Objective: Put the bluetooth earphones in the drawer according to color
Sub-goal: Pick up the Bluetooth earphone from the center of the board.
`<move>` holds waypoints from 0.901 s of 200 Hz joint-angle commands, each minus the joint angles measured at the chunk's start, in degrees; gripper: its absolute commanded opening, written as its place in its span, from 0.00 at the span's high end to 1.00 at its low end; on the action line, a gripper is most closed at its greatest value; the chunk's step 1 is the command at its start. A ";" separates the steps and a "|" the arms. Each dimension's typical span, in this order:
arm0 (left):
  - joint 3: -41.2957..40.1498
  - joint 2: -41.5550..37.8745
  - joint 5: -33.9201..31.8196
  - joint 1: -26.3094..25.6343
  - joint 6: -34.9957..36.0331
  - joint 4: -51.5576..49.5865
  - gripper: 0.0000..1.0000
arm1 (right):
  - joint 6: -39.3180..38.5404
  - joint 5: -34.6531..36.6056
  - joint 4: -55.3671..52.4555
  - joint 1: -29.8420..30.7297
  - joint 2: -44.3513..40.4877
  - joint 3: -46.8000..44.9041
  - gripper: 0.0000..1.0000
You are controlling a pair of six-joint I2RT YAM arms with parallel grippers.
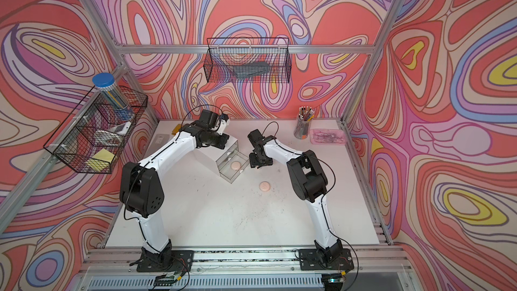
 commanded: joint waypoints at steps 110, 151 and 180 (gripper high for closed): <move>-6.50 9.69 -0.77 -0.85 0.17 -19.46 1.00 | 0.69 1.02 1.38 0.15 -3.84 -1.14 0.61; -6.41 9.78 -0.69 -0.85 0.21 -19.42 1.00 | 0.71 -2.34 2.37 0.49 -7.76 0.17 0.62; -6.39 9.78 -0.69 -0.84 0.19 -19.50 1.00 | 1.15 -4.71 3.14 1.67 -8.60 1.49 0.62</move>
